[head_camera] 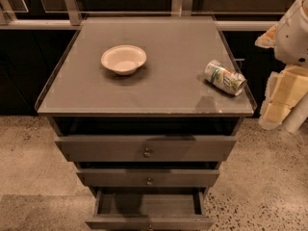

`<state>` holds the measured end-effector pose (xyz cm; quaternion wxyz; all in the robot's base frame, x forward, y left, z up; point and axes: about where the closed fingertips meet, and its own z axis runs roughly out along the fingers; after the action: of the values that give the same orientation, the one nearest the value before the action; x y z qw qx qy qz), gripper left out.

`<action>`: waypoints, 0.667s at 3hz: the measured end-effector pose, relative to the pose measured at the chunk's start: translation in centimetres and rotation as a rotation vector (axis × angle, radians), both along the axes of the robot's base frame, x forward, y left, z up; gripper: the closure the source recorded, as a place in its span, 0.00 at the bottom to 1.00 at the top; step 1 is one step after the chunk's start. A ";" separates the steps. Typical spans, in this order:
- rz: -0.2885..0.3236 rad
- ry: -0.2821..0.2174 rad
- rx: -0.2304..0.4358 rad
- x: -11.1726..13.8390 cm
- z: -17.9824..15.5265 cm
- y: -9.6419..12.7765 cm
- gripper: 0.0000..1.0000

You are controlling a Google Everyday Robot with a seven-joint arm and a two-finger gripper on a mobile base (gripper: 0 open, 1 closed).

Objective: Close bottom drawer

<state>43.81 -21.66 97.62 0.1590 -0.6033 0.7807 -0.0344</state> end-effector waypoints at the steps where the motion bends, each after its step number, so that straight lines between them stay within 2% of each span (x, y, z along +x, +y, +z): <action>1: 0.000 0.000 0.000 0.0 0.0 0.0 0.00; 2: -0.015 -0.002 0.026 -0.1 -1.1 -0.4 0.00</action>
Offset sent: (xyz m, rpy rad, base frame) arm -0.0036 -0.0115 -0.0325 0.0644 0.0172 -0.0359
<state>43.67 -22.06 96.54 0.1671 -0.5955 0.7854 -0.0261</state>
